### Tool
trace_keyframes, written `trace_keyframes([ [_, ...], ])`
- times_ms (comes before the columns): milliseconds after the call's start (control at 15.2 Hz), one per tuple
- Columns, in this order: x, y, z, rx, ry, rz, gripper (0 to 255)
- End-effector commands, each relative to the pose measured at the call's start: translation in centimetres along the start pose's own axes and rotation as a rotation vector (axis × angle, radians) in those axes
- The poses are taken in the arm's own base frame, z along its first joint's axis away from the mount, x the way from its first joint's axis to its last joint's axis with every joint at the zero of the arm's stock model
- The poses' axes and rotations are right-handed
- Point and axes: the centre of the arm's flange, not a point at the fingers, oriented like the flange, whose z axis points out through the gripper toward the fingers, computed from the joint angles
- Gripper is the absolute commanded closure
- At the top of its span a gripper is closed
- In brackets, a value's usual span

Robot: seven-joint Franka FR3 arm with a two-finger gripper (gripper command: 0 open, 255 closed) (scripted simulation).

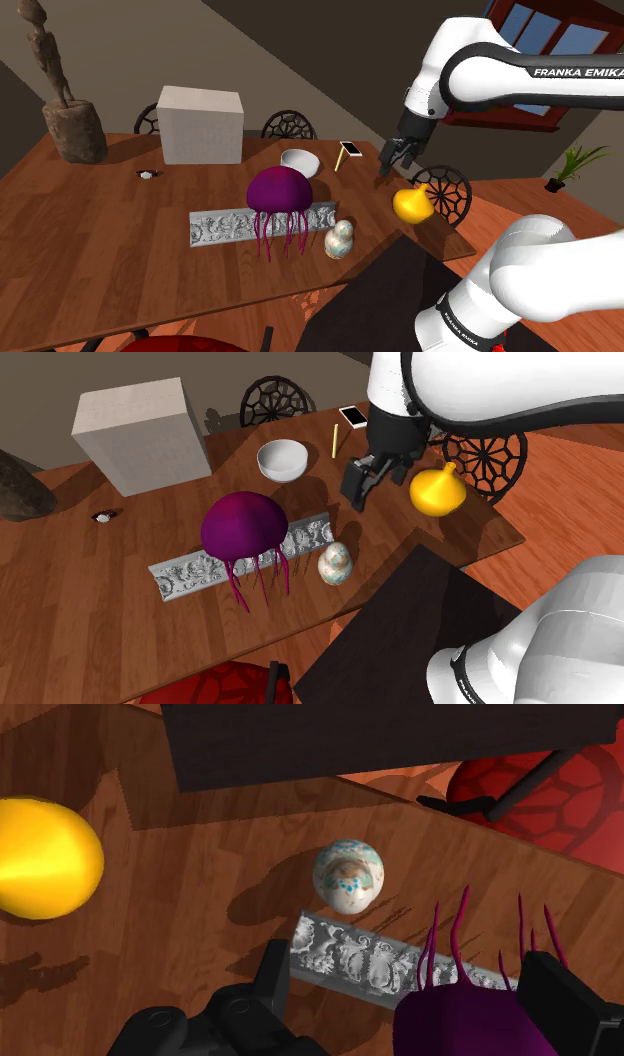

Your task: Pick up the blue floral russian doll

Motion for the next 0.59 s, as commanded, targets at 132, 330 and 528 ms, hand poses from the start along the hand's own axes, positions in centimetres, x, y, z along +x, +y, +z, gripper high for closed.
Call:
trace_keyframes([
  [132,0.9,0.1,5.1,-0.009,0.018,-0.008,0],
  [330,1.8,0.0,8.9,-0.016,0.028,-0.014,0],
  [528,2.7,-0.1,12.8,-0.023,0.039,-0.02,0],
])
